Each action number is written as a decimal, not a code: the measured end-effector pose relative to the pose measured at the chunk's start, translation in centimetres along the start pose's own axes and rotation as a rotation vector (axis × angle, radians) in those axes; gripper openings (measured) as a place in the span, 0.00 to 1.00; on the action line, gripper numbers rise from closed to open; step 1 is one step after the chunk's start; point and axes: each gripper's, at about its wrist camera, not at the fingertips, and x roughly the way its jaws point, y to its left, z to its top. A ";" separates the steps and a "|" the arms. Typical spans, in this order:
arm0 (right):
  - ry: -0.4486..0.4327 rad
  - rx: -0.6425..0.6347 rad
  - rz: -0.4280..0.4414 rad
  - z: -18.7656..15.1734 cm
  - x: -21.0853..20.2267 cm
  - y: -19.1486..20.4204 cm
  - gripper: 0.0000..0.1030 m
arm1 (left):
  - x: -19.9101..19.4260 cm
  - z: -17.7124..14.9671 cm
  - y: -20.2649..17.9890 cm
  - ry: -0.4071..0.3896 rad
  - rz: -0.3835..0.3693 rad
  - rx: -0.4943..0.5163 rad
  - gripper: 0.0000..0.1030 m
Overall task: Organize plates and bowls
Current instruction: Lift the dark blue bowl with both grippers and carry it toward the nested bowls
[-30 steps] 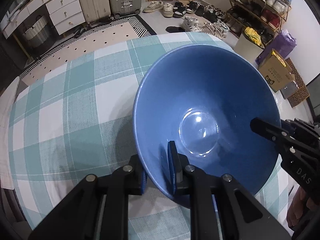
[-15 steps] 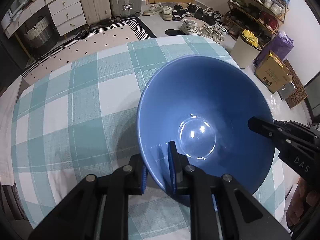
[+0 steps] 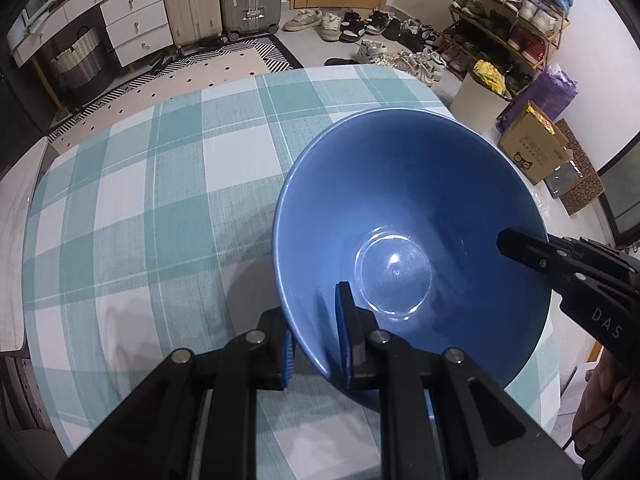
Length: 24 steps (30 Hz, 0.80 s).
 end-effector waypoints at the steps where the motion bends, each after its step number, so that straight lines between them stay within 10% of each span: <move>1: -0.003 0.000 0.000 -0.2 -0.4 0.1 0.12 | -0.4 -0.3 0.0 -0.005 -0.003 -0.002 0.15; 24: -0.125 -0.022 -0.025 -6.5 -11.7 3.9 0.12 | -9.5 -6.6 -1.6 -0.121 -0.068 0.004 0.15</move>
